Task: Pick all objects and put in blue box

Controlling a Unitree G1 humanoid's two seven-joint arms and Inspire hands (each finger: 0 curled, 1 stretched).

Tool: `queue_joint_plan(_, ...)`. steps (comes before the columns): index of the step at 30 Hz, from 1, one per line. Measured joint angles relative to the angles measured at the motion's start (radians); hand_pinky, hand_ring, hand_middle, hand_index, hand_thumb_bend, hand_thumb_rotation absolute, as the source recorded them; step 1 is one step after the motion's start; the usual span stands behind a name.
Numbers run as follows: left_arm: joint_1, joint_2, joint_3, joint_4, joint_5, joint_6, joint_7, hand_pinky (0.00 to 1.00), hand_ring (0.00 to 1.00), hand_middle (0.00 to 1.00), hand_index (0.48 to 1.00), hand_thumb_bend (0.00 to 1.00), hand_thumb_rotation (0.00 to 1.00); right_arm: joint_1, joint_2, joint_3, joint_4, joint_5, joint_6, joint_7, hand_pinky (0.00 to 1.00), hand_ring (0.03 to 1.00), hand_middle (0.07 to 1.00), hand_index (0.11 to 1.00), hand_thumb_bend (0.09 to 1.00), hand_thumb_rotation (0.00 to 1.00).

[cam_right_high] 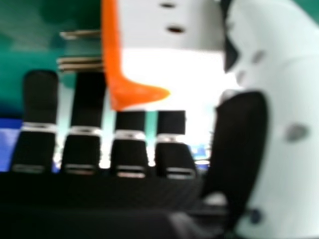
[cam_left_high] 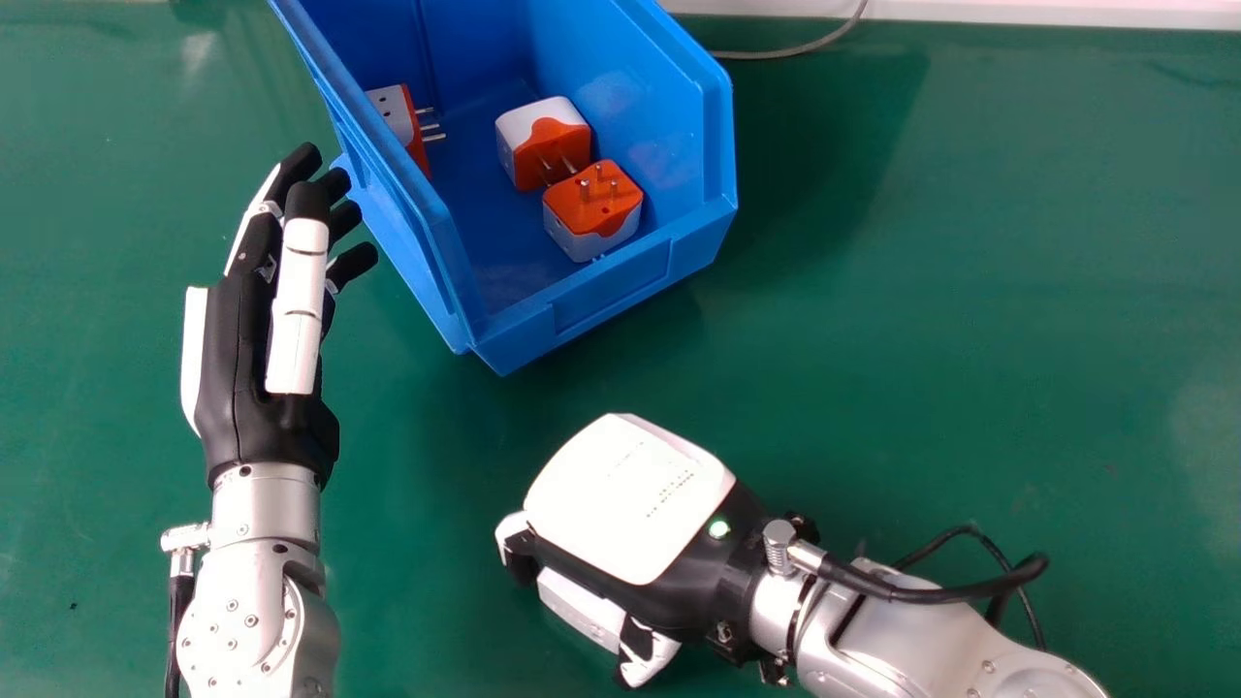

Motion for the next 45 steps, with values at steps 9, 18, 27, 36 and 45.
queue_joint_plan(9, 0.006, 0.0, 0.0, -0.008, 0.0, 0.001, -0.001, 0.8, 0.85, 0.86, 0.865, 0.64, 0.79, 0.0, -0.001, 0.0, -0.005, 0.0, 0.006, 0.016, 0.35, 0.477, 0.557, 0.574, 0.556, 0.0)
queue_joint_plan(18, 0.006, 0.0, 0.0, -0.007, 0.0, 0.003, -0.003, 0.8, 0.85, 0.86, 0.865, 0.65, 0.79, 0.0, 0.0, 0.0, -0.007, 0.002, 0.004, 0.022, 0.32, 0.441, 0.533, 0.556, 0.541, 0.0)
queue_joint_plan(27, 0.006, 0.0, -0.001, -0.011, 0.002, 0.005, 0.001, 0.8, 0.85, 0.86, 0.863, 0.65, 0.79, 0.0, 0.001, 0.0, -0.008, 0.006, 0.003, 0.026, 0.31, 0.429, 0.525, 0.55, 0.536, 0.0)
queue_joint_plan(36, 0.006, 0.001, 0.0, -0.012, 0.0, 0.006, -0.005, 0.8, 0.85, 0.86, 0.863, 0.65, 0.79, 0.0, 0.0, 0.0, -0.008, 0.011, 0.003, 0.027, 0.3, 0.415, 0.513, 0.539, 0.528, 0.0)
queue_joint_plan(45, 0.006, 0.0, -0.001, -0.014, 0.001, 0.014, -0.001, 0.8, 0.85, 0.86, 0.863, 0.65, 0.79, 0.0, -0.001, 0.0, -0.002, 0.02, -0.008, 0.013, 0.29, 0.405, 0.506, 0.533, 0.523, 0.0)
